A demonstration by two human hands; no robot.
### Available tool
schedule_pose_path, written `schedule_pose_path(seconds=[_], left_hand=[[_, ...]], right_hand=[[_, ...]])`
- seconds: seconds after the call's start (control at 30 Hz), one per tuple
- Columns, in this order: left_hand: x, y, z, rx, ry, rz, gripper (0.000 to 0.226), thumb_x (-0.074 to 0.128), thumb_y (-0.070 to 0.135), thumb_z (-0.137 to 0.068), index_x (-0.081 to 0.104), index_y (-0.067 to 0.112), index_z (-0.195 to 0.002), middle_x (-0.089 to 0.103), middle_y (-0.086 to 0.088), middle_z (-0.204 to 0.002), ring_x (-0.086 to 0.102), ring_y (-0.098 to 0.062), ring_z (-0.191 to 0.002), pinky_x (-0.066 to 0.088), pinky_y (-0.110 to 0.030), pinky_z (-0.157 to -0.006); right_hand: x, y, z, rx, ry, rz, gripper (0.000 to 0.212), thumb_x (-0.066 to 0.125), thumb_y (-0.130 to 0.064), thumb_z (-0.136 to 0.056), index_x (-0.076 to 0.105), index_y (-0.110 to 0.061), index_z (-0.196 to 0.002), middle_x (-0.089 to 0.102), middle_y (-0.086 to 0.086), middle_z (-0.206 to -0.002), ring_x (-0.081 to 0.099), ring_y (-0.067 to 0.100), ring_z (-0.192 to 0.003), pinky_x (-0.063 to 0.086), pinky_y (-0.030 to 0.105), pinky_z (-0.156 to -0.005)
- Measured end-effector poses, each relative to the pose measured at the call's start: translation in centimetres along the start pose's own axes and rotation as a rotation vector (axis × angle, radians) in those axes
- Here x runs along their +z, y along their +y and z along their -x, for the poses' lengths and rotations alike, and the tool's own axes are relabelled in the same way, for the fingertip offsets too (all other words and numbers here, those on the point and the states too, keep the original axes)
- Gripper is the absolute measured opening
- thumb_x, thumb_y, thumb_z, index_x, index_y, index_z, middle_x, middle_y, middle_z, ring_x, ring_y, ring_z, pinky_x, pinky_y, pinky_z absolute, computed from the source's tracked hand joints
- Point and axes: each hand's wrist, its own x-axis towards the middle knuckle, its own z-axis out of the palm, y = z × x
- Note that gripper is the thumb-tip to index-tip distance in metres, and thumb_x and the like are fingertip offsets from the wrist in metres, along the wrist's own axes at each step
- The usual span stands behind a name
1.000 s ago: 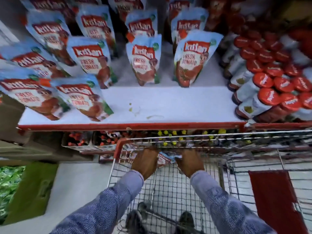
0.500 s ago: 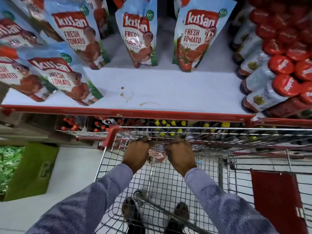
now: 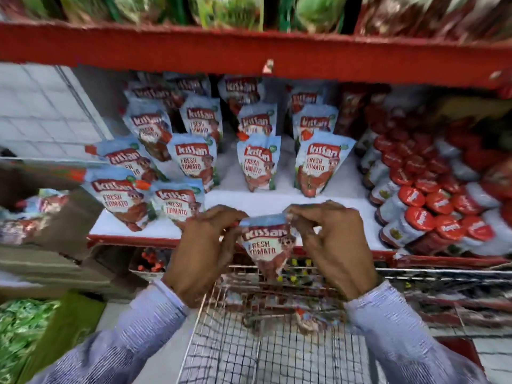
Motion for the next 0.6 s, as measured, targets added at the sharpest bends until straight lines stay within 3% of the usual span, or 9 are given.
schedule_pose_path(seconds=[0.13, 0.2, 0.3, 0.4, 0.5, 0.6], left_hand=[[-0.9, -0.7, -3.9, -0.007, 0.02, -0.073, 0.019, 0.071, 0.001, -0.08, 0.073, 0.009, -0.097, 0.074, -0.012, -0.089, 0.067, -0.027, -0.075, 0.044, -0.024, -0.071], [-0.4, -1.4, -5.3, -0.041, -0.009, -0.089, 0.018, 0.07, 0.002, -0.081, 0.074, 0.008, -0.097, 0.075, -0.013, -0.091, 0.068, -0.033, -0.077, 0.046, -0.027, -0.076], [1.0, -2.8, -6.5, -0.077, -0.054, -0.105, 0.018, 0.064, 0.004, -0.085, 0.075, 0.01, -0.099, 0.074, -0.013, -0.097, 0.066, -0.033, -0.087, 0.05, -0.033, -0.079], [1.8, -3.2, -6.9, -0.136, -0.044, -0.083, 0.019, 0.063, 0.002, -0.087, 0.073, 0.007, -0.103, 0.072, -0.016, -0.102, 0.066, -0.033, -0.089, 0.052, -0.035, -0.082], [1.7, -3.0, -7.2, -0.149, -0.048, -0.087, 0.02, 0.065, 0.006, -0.087, 0.072, 0.008, -0.106, 0.073, -0.015, -0.106, 0.068, -0.03, -0.09, 0.052, -0.031, -0.08], [1.5, -2.6, -6.3, -0.13, -0.013, -0.207, 0.036, 0.072, 0.017, -0.085, 0.065, 0.011, -0.12, 0.067, -0.011, -0.123, 0.061, -0.033, -0.111, 0.051, -0.041, -0.094]], right_hand=[[0.4, -0.5, -3.5, -0.002, 0.072, -0.063, 0.012, 0.07, -0.02, -0.085, 0.077, -0.023, -0.095, 0.078, -0.002, -0.088, 0.065, 0.004, -0.077, 0.047, 0.01, -0.07], [1.2, -0.1, -4.8, -0.01, 0.059, -0.026, 0.011, 0.071, -0.017, -0.086, 0.077, -0.02, -0.094, 0.078, 0.001, -0.086, 0.066, 0.01, -0.076, 0.043, 0.014, -0.069], [3.0, 1.1, -6.1, 0.059, -0.015, 0.004, 0.012, 0.068, -0.013, -0.088, 0.078, -0.018, -0.094, 0.078, 0.003, -0.09, 0.068, 0.022, -0.08, 0.045, 0.024, -0.074], [4.3, 2.0, -6.7, 0.167, -0.071, -0.05, 0.015, 0.065, -0.018, -0.09, 0.076, -0.018, -0.1, 0.078, 0.001, -0.096, 0.067, 0.02, -0.086, 0.048, 0.024, -0.08], [4.3, 2.4, -7.0, 0.154, -0.078, -0.097, 0.014, 0.066, -0.02, -0.09, 0.076, -0.018, -0.099, 0.076, -0.003, -0.093, 0.067, 0.015, -0.083, 0.051, 0.022, -0.077], [3.1, 3.3, -5.9, 0.125, -0.067, -0.155, 0.023, 0.071, -0.024, -0.086, 0.071, -0.018, -0.108, 0.069, -0.007, -0.095, 0.066, 0.013, -0.082, 0.056, 0.024, -0.077]])
